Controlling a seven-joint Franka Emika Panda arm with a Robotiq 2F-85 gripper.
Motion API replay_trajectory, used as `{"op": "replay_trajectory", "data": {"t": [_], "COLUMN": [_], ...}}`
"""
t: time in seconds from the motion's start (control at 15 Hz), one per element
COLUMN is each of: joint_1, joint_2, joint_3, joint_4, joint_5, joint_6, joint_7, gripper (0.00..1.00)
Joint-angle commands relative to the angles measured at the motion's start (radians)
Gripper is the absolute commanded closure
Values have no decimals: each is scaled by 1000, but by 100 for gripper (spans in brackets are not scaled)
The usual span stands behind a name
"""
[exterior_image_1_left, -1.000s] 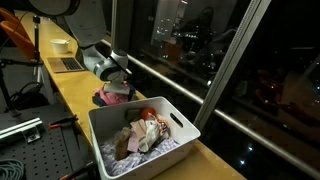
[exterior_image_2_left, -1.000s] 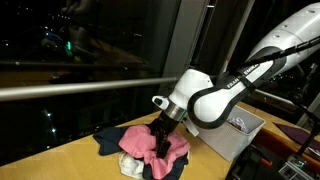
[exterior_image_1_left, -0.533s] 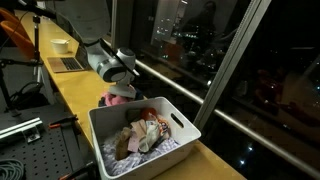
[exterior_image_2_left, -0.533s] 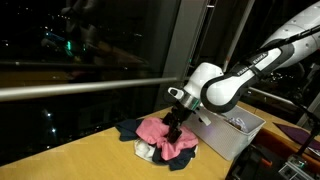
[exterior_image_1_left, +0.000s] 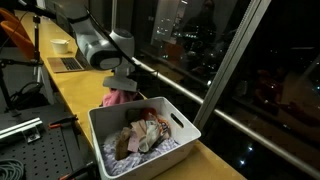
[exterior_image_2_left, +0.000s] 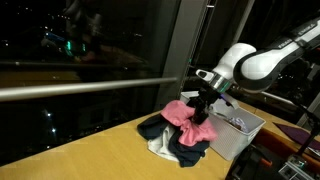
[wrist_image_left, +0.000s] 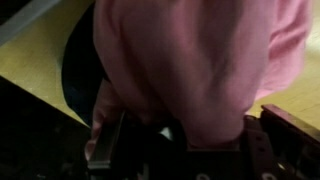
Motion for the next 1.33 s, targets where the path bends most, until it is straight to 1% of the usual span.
{"op": "replay_trajectory", "data": {"t": [0.0, 0.07, 0.27, 0.47, 0.6, 0.73, 0.87, 0.93, 1.0, 1.13, 1.27], "joint_1": [-68, -123, -164, -179, -196, -206, -215, -114, -105, -45, 58], "joint_2": [-235, -283, -433, -577, -663, -739, -803, -811, -832, -870, -880], "joint_3": [91, 144, 161, 105, 49, -23, -107, -252, -311, -471, -634], "joint_4": [-109, -121, -119, -119, -118, -114, -102, -97, -87, -66, -50], "joint_5": [158, 163, 260, 344, 365, 378, 383, 309, 291, 251, 174], "joint_6": [-22, -34, -58, -88, -124, -174, -239, -263, -300, -368, -400], "joint_7": [-123, -131, -191, -232, -242, -261, -295, -262, -273, -302, -289], "gripper": [100, 100, 100, 100, 100, 100, 100, 100, 100, 100, 100]}}
